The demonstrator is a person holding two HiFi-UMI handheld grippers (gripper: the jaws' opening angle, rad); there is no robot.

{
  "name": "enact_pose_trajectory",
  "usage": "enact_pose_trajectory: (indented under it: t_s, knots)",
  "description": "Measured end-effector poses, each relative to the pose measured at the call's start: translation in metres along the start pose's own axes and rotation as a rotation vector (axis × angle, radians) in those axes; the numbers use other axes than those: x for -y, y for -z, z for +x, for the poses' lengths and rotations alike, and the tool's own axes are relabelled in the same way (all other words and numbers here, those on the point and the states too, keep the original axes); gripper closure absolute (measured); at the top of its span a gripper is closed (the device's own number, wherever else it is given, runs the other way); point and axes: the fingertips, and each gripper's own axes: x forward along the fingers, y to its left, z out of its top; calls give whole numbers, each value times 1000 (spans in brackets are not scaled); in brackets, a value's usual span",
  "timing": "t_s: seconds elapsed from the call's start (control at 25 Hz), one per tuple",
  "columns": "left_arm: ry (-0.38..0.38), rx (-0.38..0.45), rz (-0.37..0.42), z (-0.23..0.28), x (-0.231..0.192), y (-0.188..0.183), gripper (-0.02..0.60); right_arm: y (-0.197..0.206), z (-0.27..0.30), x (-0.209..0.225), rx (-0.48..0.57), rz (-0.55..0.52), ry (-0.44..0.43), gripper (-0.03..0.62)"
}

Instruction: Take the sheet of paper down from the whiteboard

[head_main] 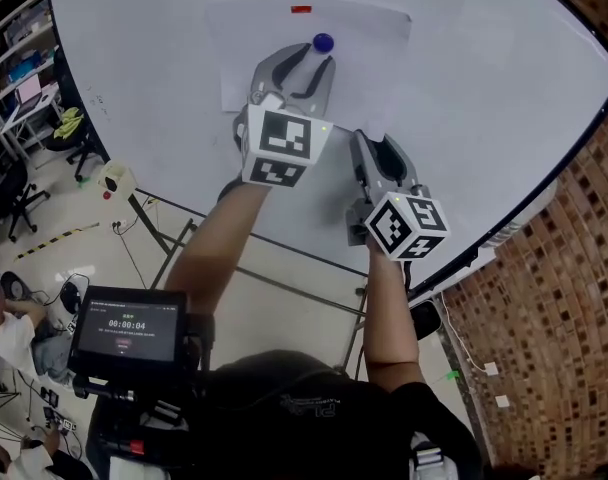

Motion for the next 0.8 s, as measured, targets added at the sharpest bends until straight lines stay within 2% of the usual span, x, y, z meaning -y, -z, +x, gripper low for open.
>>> enact_pose_trajectory:
  t_s: [0.16, 0.4, 0.6, 0.8]
  knots:
    - [-31, -4, 2, 3, -8, -7, 466, -6, 2, -9, 1, -13, -17, 436]
    - [-38, 8, -24, 6, -9, -13, 457, -11, 8, -17, -6, -25, -52, 437]
    - [-29, 6, -29, 8, -9, -12, 457, -24, 14, -15, 27, 37, -64, 442]
    - [-33, 7, -27, 7, -12, -12, 454, -33, 19, -4, 75, 102, -21, 491]
